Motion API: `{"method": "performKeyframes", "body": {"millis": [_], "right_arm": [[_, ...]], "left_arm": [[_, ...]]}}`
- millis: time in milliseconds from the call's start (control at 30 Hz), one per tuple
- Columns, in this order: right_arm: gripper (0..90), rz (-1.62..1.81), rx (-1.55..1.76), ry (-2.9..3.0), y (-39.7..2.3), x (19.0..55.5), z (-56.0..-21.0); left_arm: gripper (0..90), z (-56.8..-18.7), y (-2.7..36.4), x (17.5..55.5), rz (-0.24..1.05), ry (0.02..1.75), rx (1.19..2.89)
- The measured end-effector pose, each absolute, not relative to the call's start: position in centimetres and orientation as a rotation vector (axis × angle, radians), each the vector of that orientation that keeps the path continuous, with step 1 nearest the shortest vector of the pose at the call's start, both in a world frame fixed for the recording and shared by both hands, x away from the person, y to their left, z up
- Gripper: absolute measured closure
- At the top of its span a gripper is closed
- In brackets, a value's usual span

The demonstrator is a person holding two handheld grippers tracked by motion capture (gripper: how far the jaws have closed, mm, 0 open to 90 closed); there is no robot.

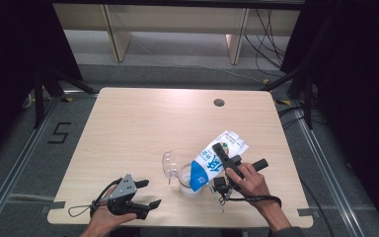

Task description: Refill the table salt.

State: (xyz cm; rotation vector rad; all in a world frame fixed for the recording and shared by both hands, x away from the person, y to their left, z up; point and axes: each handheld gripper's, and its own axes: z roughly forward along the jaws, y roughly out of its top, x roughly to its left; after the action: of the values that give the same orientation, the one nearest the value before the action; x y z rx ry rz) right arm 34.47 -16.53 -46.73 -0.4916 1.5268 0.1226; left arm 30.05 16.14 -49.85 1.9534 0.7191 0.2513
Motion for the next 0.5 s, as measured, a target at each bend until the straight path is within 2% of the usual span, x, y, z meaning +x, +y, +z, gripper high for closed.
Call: {"method": "performKeyframes", "body": {"millis": [500], "right_arm": [[74.3, 0.127, -0.474, 1.535, -16.57, 34.37, -46.71]], "left_arm": [[19.8, -49.87, 16.13, 30.06, 0.250, 0.718, 1.949]]}}
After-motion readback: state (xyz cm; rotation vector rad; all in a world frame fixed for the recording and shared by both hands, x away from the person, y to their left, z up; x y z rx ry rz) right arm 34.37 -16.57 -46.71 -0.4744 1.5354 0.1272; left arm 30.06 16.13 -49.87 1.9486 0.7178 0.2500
